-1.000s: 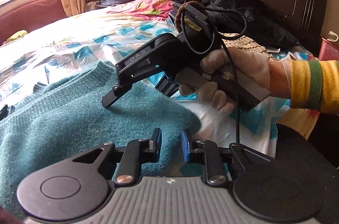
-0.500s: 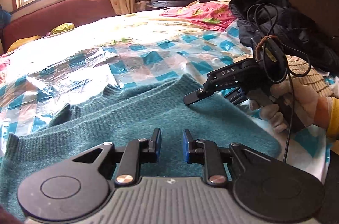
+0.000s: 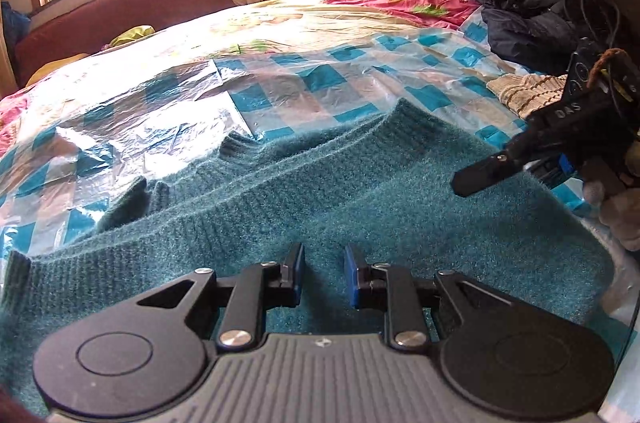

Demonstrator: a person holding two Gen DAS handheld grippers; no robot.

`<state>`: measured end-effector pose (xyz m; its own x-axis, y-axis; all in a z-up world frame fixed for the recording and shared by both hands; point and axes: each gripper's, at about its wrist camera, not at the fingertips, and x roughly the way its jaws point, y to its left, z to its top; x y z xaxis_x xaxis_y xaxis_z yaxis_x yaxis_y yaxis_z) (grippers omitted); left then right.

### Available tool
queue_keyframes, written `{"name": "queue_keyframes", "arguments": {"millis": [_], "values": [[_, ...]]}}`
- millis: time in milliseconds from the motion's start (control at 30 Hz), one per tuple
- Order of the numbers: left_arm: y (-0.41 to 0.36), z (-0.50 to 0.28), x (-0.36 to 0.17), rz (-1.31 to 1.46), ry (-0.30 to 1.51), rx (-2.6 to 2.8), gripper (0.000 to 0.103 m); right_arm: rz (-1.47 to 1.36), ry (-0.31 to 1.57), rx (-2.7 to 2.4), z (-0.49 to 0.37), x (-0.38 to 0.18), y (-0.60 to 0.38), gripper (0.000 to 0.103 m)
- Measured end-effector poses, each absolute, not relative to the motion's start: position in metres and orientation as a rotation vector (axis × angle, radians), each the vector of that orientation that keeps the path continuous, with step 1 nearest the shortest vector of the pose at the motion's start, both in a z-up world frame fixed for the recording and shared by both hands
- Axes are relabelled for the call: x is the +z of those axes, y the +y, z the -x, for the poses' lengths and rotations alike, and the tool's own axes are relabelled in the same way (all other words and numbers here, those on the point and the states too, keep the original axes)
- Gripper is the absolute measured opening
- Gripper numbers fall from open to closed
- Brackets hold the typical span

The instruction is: Fold small clothes

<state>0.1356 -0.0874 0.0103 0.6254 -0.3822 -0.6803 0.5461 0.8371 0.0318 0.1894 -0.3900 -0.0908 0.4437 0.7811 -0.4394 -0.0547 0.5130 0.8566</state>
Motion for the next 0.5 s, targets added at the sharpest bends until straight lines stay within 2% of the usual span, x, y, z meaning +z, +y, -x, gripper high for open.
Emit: {"name": "queue_keyframes", "arguments": {"millis": [200, 367, 500], "values": [[-0.080, -0.139, 0.013, -0.239, 0.721, -0.531, 0.029, -0.819, 0.990, 0.640, -0.195, -0.083, -0.373, 0.037], [-0.068, -0.148, 0.001, -0.195, 0.757, -0.522, 0.031, -0.695, 1.033, 0.669, -0.178, -0.078, -0.364, 0.038], [-0.068, -0.151, -0.002, -0.197, 0.754, -0.508, 0.033, -0.718, 1.041, 0.640, -0.189, -0.080, -0.355, 0.041]]}}
